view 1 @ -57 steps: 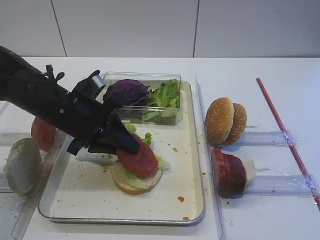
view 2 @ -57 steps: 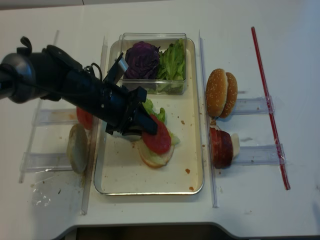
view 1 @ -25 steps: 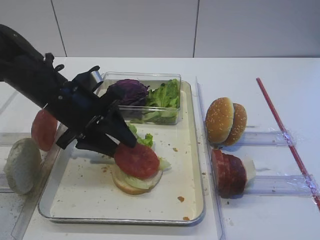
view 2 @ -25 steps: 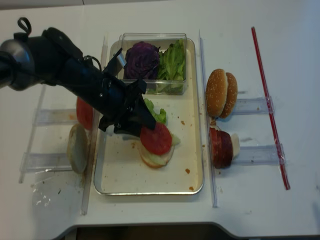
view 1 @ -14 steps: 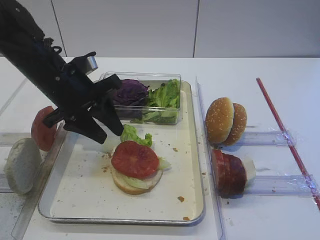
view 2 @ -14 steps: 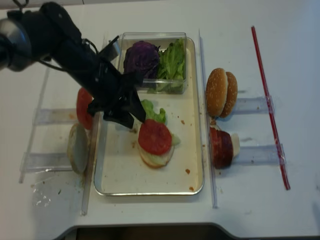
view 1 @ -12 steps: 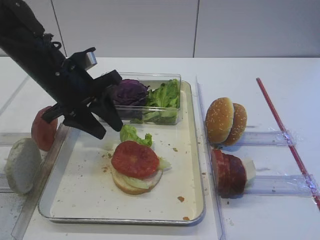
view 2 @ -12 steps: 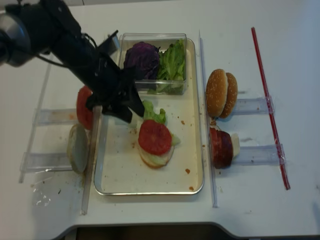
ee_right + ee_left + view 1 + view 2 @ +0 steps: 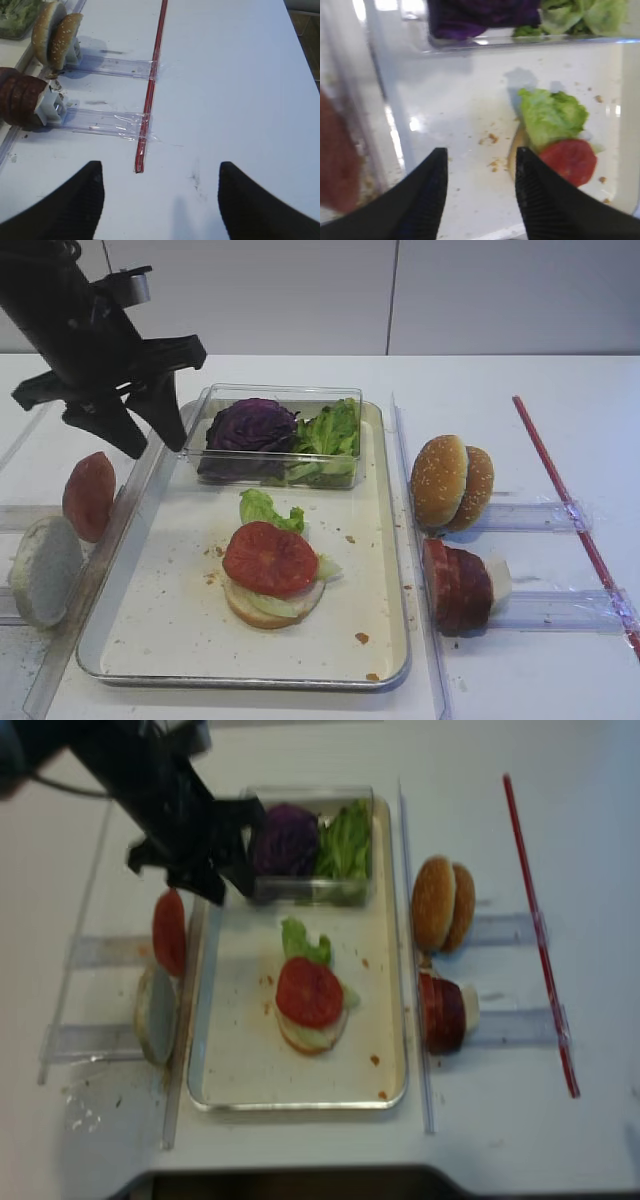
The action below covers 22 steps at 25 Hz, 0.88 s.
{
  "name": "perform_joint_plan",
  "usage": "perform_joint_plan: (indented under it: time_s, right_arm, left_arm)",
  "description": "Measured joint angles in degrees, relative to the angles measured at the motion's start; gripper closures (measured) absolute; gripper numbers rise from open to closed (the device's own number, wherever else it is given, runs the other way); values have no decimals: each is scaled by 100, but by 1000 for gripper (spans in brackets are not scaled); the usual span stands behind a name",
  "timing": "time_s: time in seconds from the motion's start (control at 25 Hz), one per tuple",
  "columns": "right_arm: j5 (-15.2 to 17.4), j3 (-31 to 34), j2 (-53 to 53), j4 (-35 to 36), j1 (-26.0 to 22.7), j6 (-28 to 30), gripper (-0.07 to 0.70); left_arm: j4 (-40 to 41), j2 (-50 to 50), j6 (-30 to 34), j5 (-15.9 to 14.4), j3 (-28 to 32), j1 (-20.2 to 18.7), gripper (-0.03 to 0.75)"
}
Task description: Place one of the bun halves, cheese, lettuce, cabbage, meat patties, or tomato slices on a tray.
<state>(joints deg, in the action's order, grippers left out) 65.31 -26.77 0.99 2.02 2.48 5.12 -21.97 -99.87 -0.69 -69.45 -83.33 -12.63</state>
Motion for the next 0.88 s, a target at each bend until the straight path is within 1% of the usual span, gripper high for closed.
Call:
perform_joint_plan:
  time_s: [0.16, 0.4, 0.52, 0.6, 0.76, 0.88]
  right_arm:
    - [0, 0, 0, 0, 0, 0, 132]
    - [0, 0, 0, 0, 0, 0, 132]
    - [0, 0, 0, 0, 0, 0, 132]
    - [0, 0, 0, 0, 0, 0, 132]
    - [0, 0, 0, 0, 0, 0, 132]
    - [0, 0, 0, 0, 0, 0, 132]
  left_arm:
    - [987, 270, -288, -58, 0, 0, 408]
    - [1927, 646, -471, -94, 0, 12, 408]
    - [2031, 744, -484, -103, 0, 116, 408]
    - [2068, 823, -484, -103, 111, 261, 408]
    - [2227, 1122, -473, -103, 529, 614, 408]
    - [2325, 1530, -368, -103, 879, 836, 408]
